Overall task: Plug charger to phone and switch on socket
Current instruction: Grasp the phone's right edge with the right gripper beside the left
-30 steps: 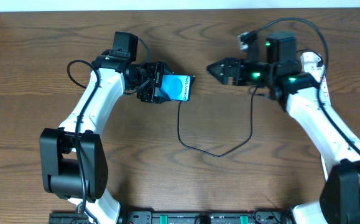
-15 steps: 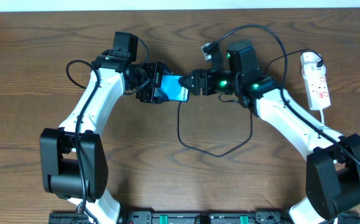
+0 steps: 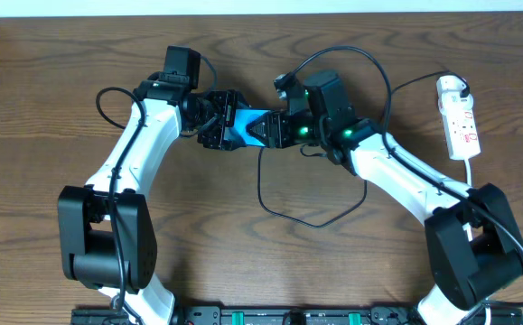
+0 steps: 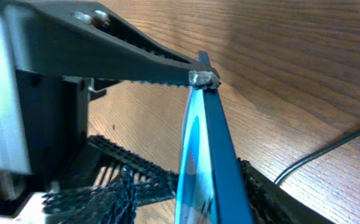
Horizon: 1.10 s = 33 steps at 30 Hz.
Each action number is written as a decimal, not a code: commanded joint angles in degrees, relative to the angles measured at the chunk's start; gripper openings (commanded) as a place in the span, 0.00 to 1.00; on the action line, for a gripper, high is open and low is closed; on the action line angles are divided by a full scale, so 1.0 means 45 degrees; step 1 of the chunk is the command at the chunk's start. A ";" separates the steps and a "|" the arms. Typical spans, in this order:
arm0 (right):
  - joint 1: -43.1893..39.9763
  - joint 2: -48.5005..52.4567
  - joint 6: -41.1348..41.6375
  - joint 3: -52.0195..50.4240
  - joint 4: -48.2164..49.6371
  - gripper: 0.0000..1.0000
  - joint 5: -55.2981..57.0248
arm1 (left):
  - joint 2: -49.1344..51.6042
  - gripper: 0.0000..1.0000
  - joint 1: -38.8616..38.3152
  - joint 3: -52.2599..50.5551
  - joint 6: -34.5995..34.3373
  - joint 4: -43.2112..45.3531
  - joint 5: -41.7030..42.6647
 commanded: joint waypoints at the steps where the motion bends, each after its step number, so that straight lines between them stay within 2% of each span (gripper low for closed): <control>1: 0.0126 0.0214 0.0180 0.0238 0.0160 0.47 0.0437 | -0.0165 0.72 -0.0005 0.0121 -0.0015 0.0000 0.0034; 13: 0.0282 0.0214 0.0418 0.0238 0.0364 0.24 0.0782 | -0.0165 0.72 -0.0005 0.0121 -0.0019 0.0005 0.0034; 22: 0.0282 0.0214 0.0743 0.0238 0.0452 0.02 0.0729 | -0.0165 0.72 -0.0005 0.0121 -0.0019 0.0010 0.0034; 26: 0.0262 0.0214 0.0767 0.0238 0.0529 0.01 0.0733 | -0.0165 0.72 -0.0005 0.0121 -0.0019 0.0010 0.0029; 33: -0.0432 0.0209 0.1841 0.0238 0.0792 0.01 0.0748 | -0.0165 0.72 -0.0005 0.0121 -0.0024 0.0015 0.0024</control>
